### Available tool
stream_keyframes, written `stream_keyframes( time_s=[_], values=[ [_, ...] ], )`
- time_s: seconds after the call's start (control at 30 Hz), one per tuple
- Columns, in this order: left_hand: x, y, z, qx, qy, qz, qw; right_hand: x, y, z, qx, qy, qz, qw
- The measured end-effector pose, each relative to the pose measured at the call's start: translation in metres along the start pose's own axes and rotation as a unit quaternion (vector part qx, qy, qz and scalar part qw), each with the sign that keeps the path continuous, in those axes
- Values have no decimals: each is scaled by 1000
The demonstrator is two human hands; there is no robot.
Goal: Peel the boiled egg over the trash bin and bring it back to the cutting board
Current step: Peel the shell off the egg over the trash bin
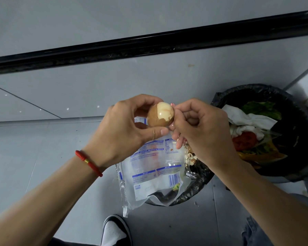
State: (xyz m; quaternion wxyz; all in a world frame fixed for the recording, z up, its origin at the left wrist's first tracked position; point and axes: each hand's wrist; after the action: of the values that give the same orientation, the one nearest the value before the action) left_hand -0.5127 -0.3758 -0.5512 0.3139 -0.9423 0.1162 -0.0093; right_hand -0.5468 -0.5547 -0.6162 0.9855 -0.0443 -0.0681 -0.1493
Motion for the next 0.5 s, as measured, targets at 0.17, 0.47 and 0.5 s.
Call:
stream_keyframes(
  time_s=[0.17,0.47,0.5],
  values=[
    [3,-5,0,-105,-50,18,993,2,-2,2,24,26,-12,999],
    [3,-11,-4,-299,-130,77,942,12,-15,2,58,30,13,998],
    [2,-11,-4,-324,-138,88,932,12,-17,2,53,28,13,998]
  ],
)
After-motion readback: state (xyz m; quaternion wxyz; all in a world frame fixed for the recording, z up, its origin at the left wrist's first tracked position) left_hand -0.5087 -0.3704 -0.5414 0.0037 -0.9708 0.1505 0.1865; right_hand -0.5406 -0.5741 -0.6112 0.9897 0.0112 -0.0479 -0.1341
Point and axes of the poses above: each hand's wrist, its own x-axis towards the middle knuckle, its own y-axis out of the palm, z = x × y, and after that the axes turned 9 degrees about -z, right-handed
